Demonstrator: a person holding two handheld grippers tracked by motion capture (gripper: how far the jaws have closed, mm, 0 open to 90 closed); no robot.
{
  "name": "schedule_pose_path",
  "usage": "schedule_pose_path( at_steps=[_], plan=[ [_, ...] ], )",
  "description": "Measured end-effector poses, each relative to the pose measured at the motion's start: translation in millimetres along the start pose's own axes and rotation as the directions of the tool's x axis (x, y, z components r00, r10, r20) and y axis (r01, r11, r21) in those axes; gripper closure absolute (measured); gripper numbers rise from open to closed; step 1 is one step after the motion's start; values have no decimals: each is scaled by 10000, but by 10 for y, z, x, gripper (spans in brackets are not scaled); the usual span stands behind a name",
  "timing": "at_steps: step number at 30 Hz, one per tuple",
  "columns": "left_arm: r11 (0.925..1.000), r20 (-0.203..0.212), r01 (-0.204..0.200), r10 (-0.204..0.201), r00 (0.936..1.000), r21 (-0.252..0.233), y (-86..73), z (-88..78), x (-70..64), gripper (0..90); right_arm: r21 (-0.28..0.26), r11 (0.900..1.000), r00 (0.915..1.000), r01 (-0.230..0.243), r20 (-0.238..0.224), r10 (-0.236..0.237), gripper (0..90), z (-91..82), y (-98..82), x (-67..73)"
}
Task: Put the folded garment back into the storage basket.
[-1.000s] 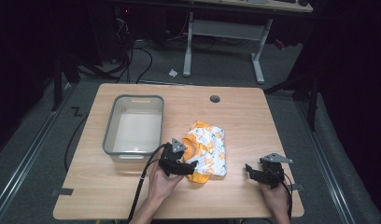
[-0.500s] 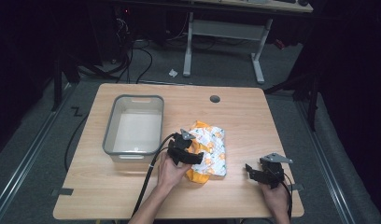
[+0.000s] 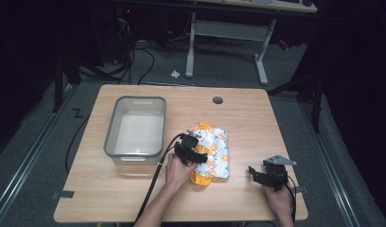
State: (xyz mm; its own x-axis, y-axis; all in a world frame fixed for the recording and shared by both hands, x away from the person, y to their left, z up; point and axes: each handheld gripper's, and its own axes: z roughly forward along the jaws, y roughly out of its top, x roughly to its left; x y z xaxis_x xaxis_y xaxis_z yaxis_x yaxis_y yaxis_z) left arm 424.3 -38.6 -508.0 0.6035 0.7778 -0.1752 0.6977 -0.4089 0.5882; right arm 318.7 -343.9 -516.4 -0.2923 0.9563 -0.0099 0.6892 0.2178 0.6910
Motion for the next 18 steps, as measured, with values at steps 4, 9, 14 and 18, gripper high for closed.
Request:
schedule_pose_path(
  at_steps=[4, 9, 14, 18],
  plan=[
    [9994, -391, -342, 341, 9987, -33, -11, 29, -39, 214, 1, 10000, 10000, 1, 1, -1, 302, 0, 0, 0],
    [9984, -588, -557, 551, 9967, -84, -7, 40, -76, 301, -1, 10000, 10000, 7, 6, -7, 302, 0, 0, 0],
    [9960, -289, -888, 884, 9957, -119, 3, 25, -145, 544, -1, 10000, 10000, 8, 7, -8, 302, 0, 0, 0],
    [9962, 95, -861, 863, 9962, -149, 5, 25, -150, 689, -2, 10000, 10000, 9, 5, -9, 302, 0, 0, 0]
  ],
)
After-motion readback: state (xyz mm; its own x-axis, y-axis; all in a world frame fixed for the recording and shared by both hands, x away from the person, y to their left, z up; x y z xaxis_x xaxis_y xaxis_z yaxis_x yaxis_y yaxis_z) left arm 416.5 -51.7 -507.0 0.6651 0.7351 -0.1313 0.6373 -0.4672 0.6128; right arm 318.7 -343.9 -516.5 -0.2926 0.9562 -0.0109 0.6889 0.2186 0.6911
